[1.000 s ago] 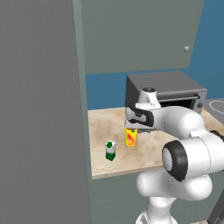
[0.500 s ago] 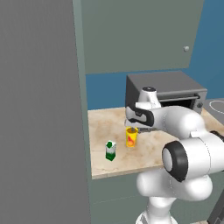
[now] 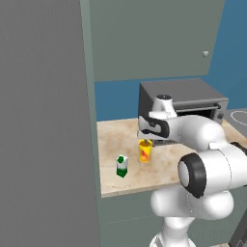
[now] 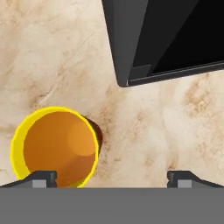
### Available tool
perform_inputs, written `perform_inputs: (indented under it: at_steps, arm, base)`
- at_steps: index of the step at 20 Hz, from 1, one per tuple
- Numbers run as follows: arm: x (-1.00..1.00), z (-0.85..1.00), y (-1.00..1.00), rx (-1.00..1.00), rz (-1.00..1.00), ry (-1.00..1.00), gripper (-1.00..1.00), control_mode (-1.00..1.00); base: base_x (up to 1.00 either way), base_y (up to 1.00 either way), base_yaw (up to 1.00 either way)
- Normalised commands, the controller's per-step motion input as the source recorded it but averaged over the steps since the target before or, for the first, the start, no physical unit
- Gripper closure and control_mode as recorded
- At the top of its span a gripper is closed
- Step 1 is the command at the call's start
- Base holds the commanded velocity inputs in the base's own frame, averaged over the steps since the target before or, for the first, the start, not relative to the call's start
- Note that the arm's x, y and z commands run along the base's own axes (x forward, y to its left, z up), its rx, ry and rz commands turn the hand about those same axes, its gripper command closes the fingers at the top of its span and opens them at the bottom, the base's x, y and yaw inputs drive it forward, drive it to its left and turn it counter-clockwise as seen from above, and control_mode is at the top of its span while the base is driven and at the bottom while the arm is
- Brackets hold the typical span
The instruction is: Place the microwavable item in the microwave. Then, close the microwave door and press the start button.
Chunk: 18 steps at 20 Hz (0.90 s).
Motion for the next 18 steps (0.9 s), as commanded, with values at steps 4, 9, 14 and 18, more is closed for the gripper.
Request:
perform_inputs:
  at_steps: [4, 9, 14, 18]
  arm:
    - [0.4, -0.39, 0.0, 0.0, 0.0, 0.07, -1.0, -1.0]
    - [0.39, -0.4, 0.0, 0.0, 0.0, 0.11, -1.0, -1.0]
    - [0.05, -0.26, 0.05, 0.0, 0.0, 0.03, -1.0, -1.0]
    - [0.0, -0.29, 0.12, -0.01, 0.0, 0.02, 1.0, -1.0]
  base:
    - [0.0, 0.0, 0.0]
    - [0.0, 0.0, 0.0]
    - [0.0, 0.0, 0.0]
    - [0.0, 0.0, 0.0]
